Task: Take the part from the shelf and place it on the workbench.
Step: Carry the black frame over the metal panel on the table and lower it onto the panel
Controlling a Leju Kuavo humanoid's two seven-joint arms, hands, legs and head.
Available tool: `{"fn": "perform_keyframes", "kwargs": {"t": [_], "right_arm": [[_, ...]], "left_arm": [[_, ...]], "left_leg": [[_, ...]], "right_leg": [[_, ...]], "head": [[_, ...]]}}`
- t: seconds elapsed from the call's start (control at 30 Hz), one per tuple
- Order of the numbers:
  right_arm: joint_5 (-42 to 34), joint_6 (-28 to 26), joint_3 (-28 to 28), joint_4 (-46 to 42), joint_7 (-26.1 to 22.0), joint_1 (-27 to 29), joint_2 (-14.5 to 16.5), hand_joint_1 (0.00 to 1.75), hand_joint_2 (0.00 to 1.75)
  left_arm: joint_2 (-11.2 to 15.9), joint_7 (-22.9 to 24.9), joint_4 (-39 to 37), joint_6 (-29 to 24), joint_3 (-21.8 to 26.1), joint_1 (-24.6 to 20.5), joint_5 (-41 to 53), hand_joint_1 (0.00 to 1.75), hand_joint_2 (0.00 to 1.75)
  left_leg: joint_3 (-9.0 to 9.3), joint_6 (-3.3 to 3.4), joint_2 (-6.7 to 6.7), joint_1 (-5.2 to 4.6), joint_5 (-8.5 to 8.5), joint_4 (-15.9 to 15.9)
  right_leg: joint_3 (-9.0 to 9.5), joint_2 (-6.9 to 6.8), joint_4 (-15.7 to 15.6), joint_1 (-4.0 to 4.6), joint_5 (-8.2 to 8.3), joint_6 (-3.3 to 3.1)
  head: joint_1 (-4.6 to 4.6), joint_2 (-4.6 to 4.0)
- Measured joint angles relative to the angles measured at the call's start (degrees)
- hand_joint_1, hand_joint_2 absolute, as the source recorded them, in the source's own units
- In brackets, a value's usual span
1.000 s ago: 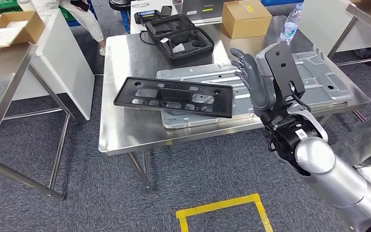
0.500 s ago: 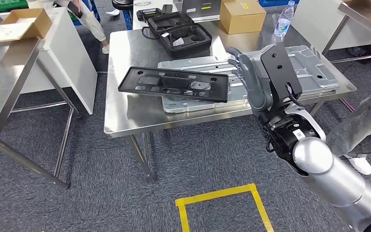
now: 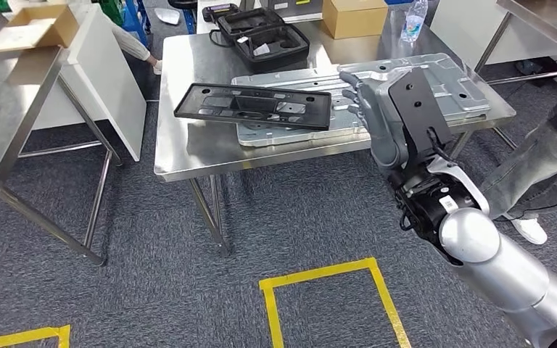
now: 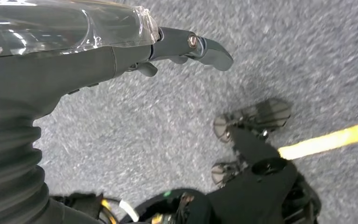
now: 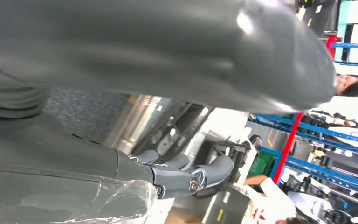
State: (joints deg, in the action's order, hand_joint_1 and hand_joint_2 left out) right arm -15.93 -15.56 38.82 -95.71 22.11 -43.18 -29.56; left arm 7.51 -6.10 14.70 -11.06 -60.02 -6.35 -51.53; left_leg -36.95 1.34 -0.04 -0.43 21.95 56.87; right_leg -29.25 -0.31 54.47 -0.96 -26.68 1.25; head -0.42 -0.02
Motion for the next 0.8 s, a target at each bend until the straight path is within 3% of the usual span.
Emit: {"fn": "perform_keyframes", "kwargs": {"t": [0.1,0.13,0.17,0.2,0.27,0.33,0.37,0.43,0.47,0.5,0.53,0.6,0.63,0.67,0.7,0.73,0.8], "right_arm": [[0.2,0.0,0.0,0.0,0.0,0.2,0.0,0.0,0.0],[0.2,0.1,0.0,0.0,0.0,0.3,0.0,0.0,0.0],[0.3,0.1,0.0,0.0,0.0,0.4,0.0,0.0,0.0],[0.3,0.1,0.0,0.0,0.0,0.5,0.0,0.0,0.0],[0.4,0.1,0.0,0.0,0.0,0.6,0.0,0.0,0.0],[0.5,0.1,-0.1,0.0,-0.1,0.6,0.0,0.0,0.0],[0.6,0.1,-0.1,0.0,-0.2,0.6,0.0,0.0,0.0],[0.8,0.1,-0.1,0.0,-0.2,0.6,0.0,0.0,0.0],[0.8,0.1,-0.1,0.0,-0.2,0.6,0.0,0.0,0.0],[0.8,0.1,-0.1,0.0,-0.3,0.6,-0.1,0.0,0.0],[0.8,0.1,-0.2,0.0,-0.3,0.6,-0.2,0.0,0.0],[0.8,0.1,-0.2,0.0,-0.3,0.8,-0.3,0.0,0.0],[0.8,0.1,-0.1,0.0,-0.3,0.9,-0.3,0.0,0.0],[0.8,0.1,-0.1,0.0,-0.3,1.0,-0.3,0.0,0.0],[0.8,0.1,-0.1,0.0,-0.3,1.1,-0.3,0.0,0.0],[0.8,0.1,-0.1,0.0,-0.3,1.1,-0.3,0.0,0.0],[0.8,0.1,-0.2,0.0,-0.3,1.0,-0.3,0.0,0.0]], "left_arm": [[0.0,0.2,0.0,0.0,0.0,0.0,0.0,0.0,1.75],[0.0,0.3,0.0,0.0,0.0,0.0,0.0,0.0,1.75],[0.0,0.3,0.0,0.0,0.0,0.0,0.0,0.0,1.75],[0.0,0.3,0.0,0.0,0.0,0.0,0.0,0.0,1.75],[0.0,0.3,0.0,0.0,0.0,-0.1,0.0,0.0,1.75],[0.0,0.2,0.0,0.0,0.0,-0.3,-0.1,0.0,1.75],[0.1,0.2,0.0,0.0,0.0,-0.4,-0.1,0.0,1.75],[0.1,0.2,0.0,0.0,0.0,-0.4,-0.1,0.0,1.75],[0.0,0.1,0.0,0.0,0.0,-0.4,-0.1,0.0,1.75],[0.0,0.1,0.0,0.0,0.0,-0.3,-0.1,0.0,1.75],[0.0,0.0,0.0,0.0,0.0,-0.3,-0.1,0.0,1.75],[0.0,0.0,0.0,0.0,0.0,-0.3,-0.1,0.0,1.75],[0.0,-0.1,0.0,0.0,0.0,-0.3,-0.1,0.0,1.75],[0.0,-0.1,0.0,0.0,0.0,-0.3,-0.1,0.0,1.75],[0.0,-0.1,0.0,0.0,0.0,-0.3,-0.1,0.0,1.75],[0.0,-0.1,0.0,0.0,0.0,-0.3,-0.1,0.0,1.75],[-0.1,-0.1,0.0,0.0,0.0,-0.3,-0.1,0.0,1.75]], "left_leg": [[-3.43,-0.82,0.01,0.4,8.41,11.5],[-3.9,-0.91,0.01,0.45,9.5,14.7],[-3.47,-0.88,0.0,0.46,9.25,16.1],[-1.88,-0.74,0.0,0.44,7.95,15.1],[4.24,-0.07,-0.03,0.19,5.36,7.5],[10.19,0.87,-0.04,-0.29,5.38,-1.5],[11.58,1.21,-0.05,-0.51,5.82,-3.9],[11.54,1.69,0.01,-0.53,5.34,-5.2],[11.13,1.99,0.09,-0.45,4.67,-5.4],[10.56,2.33,0.19,-0.34,3.87,-5.5],[9.94,2.61,0.29,-0.25,3.07,-5.7],[8.41,2.91,0.37,-0.39,1.8,-5.6],[7.64,2.91,0.38,-0.44,1.2,-5.5],[6.85,2.87,0.4,-0.46,0.61,-5.5],[6.03,2.78,0.41,-0.46,0.04,-5.3],[5.28,2.64,0.41,-0.43,-0.44,-5.1],[3.95,2.25,0.34,-0.46,-1.06,-4.2]], "right_leg": [[-2.41,-0.05,0.0,-0.03,1.95,-0.51],[-3.23,-0.05,0.1,-0.02,2.57,-0.48],[-4.03,-0.05,0.1,-0.01,3.18,-0.43],[-4.78,-0.04,0.1,-0.01,3.78,-0.34],[-5.95,-0.02,0.1,0.0,4.89,-0.08],[-6.56,-0.09,0.1,0.05,5.93,0.43],[-6.7,-0.15,0.0,0.02,6.43,0.75],[-7.02,-0.25,-0.3,-0.08,7.3,1.44],[-7.4,-0.19,0.1,-0.09,6.8,1.69],[-8.09,-0.12,1.3,-0.08,5.19,1.9],[-9.09,-0.06,3.9,-0.07,2.53,2.04],[-11.26,-0.01,11.8,-0.07,-3.15,2.28],[-11.88,-0.01,15.5,-0.08,-4.44,2.4],[-11.7,-0.02,17.5,-0.1,-4.24,2.49],[-10.51,-0.02,17.5,-0.15,-3.05,2.56],[-8.2,-0.02,15.2,-0.22,-1.45,2.6],[-1.8,0.02,6.6,-0.29,-0.32,2.59]], "head": [[-0.07,0.0],[-0.08,0.01],[-0.08,0.01],[-0.08,0.0],[-0.08,0.0],[-0.07,0.0],[-0.07,0.0],[-0.08,0.0],[-0.1,0.01],[-0.08,0.01],[-0.03,0.01],[0.1,0.01],[0.13,0.0],[0.14,0.01],[0.15,0.01],[0.15,0.01],[0.15,0.01]]}}
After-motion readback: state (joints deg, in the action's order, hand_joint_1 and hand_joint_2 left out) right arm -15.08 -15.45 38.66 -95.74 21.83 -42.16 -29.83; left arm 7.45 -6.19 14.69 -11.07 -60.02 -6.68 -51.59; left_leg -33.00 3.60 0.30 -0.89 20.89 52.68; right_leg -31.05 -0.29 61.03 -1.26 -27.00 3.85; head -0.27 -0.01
